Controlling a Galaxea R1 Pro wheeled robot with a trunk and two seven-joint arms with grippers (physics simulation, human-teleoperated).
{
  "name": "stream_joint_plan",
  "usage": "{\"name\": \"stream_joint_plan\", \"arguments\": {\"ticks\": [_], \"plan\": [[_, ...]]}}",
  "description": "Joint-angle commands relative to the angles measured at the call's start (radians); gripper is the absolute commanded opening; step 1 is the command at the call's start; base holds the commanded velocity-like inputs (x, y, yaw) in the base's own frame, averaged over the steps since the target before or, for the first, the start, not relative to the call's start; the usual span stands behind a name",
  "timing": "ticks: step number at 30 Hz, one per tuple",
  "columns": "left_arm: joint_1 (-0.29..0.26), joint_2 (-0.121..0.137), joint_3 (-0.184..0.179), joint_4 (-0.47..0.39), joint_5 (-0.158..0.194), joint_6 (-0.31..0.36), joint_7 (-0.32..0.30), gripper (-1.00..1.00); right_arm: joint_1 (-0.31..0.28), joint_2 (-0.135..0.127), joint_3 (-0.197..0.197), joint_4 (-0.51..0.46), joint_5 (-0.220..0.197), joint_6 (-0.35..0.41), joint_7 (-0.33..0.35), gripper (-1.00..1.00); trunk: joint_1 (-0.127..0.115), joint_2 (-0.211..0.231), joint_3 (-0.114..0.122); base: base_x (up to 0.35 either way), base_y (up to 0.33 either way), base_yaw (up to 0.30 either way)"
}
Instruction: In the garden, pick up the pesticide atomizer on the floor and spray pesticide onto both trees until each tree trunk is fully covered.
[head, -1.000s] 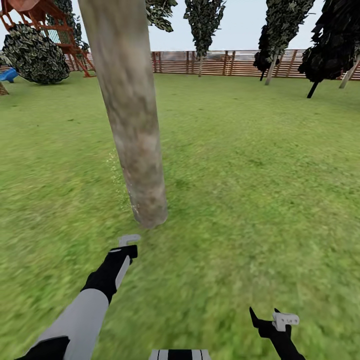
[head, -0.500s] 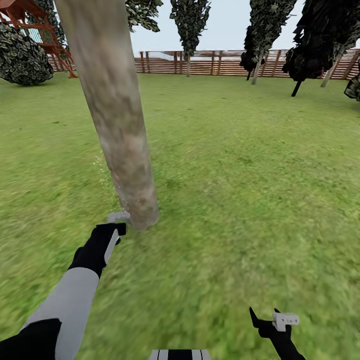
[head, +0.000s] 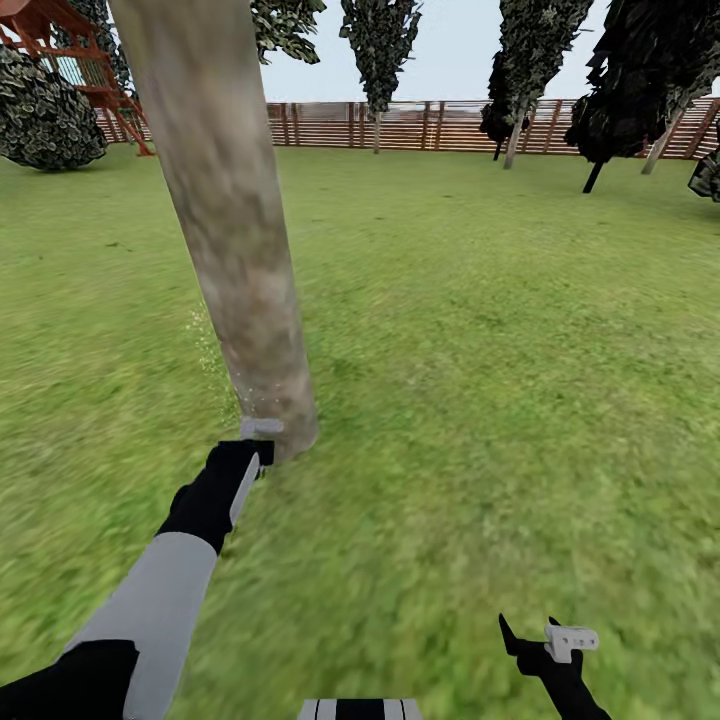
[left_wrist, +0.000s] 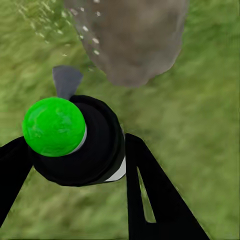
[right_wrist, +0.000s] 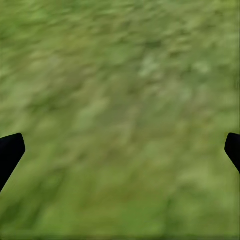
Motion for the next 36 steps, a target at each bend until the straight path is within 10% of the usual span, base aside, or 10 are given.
{"name": "stream_joint_plan", "arguments": {"ticks": [1,7,17,26,33,36], "plan": [[-0.002,0.027,0.015,-0.007,0.008,0.001,-0.001,-1.00,0.000,0.000,0.000,0.000,0.000,0.000,0.000,1.00,0.000,0.000,0.000,0.000,0.000,0.000],[-0.013,0.083,0.102,-0.083,0.011,0.087,-0.013,-1.00,0.000,0.000,0.000,0.000,0.000,0.000,0.000,1.00,0.000,0.000,0.000,0.000,0.000,0.000],[-0.062,-0.024,0.045,-0.189,0.012,0.239,-0.014,-1.00,0.000,0.000,0.000,-0.001,0.000,0.000,0.000,1.00,0.000,0.000,0.000,0.000,0.000,0.000],[-0.080,0.089,0.056,-0.300,0.013,0.338,-0.014,-1.00,0.000,0.000,0.000,0.000,0.001,0.000,0.000,1.00,0.000,0.000,0.000,0.000,0.000,0.000],[-0.119,-0.030,0.026,-0.306,0.026,0.362,-0.014,-1.00,0.000,0.000,0.000,-0.001,0.000,0.000,0.000,1.00,0.000,0.000,0.000,0.000,0.000,0.000],[-0.146,-0.033,-0.013,-0.347,0.057,0.369,-0.013,-1.00,0.000,0.000,0.000,-0.001,0.000,0.000,0.000,1.00,0.000,0.000,0.000,0.000,0.000,0.000]]}}
